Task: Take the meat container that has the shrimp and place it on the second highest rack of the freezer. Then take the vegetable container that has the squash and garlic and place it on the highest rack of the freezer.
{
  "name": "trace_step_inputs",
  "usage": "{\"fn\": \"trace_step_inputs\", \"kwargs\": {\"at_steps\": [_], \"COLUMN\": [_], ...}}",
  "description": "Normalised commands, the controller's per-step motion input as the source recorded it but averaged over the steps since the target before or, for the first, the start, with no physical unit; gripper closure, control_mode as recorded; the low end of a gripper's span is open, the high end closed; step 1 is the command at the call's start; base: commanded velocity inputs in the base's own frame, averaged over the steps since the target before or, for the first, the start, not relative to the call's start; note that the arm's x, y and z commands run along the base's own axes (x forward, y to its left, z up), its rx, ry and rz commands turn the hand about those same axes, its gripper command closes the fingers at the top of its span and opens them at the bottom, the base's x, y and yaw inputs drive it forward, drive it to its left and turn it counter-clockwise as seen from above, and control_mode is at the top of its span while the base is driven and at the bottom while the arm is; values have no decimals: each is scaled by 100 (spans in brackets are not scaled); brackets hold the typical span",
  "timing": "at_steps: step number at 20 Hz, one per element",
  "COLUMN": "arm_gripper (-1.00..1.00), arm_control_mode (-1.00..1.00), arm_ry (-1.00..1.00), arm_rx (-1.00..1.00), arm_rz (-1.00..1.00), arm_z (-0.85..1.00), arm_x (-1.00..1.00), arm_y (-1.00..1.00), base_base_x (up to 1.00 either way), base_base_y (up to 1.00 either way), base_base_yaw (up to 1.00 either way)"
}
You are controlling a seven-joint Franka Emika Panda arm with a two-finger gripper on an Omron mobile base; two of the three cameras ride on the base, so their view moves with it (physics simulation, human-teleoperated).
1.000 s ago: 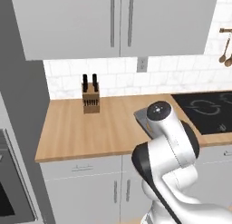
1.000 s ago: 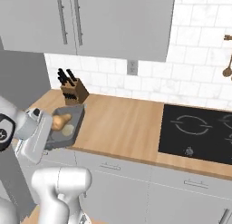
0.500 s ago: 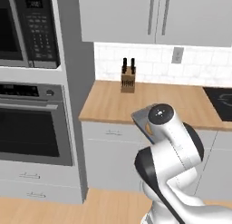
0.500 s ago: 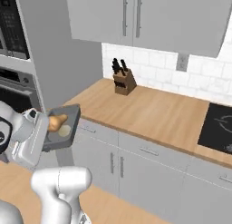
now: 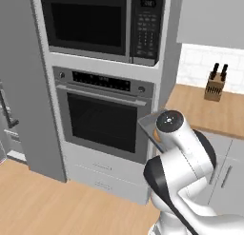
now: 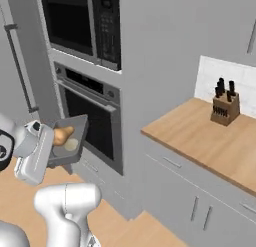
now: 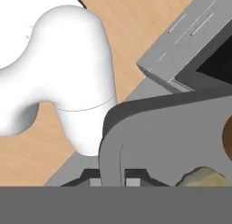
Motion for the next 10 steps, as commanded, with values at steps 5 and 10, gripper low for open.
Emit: {"fn": "trace_step_inputs", "kwargs": {"at_steps": [5, 10], "arm_gripper": [100, 100], "arm_control_mode": [100, 100], "arm_ry": [0, 0], "arm_rx": [0, 0], "arm_rz": [0, 0], "arm_z": [0, 0], "arm_x": [0, 0], "arm_y": [0, 0], "base_base_x": [14, 64], "base_base_y": [99, 91], "base_base_yaw": [43, 29]}}
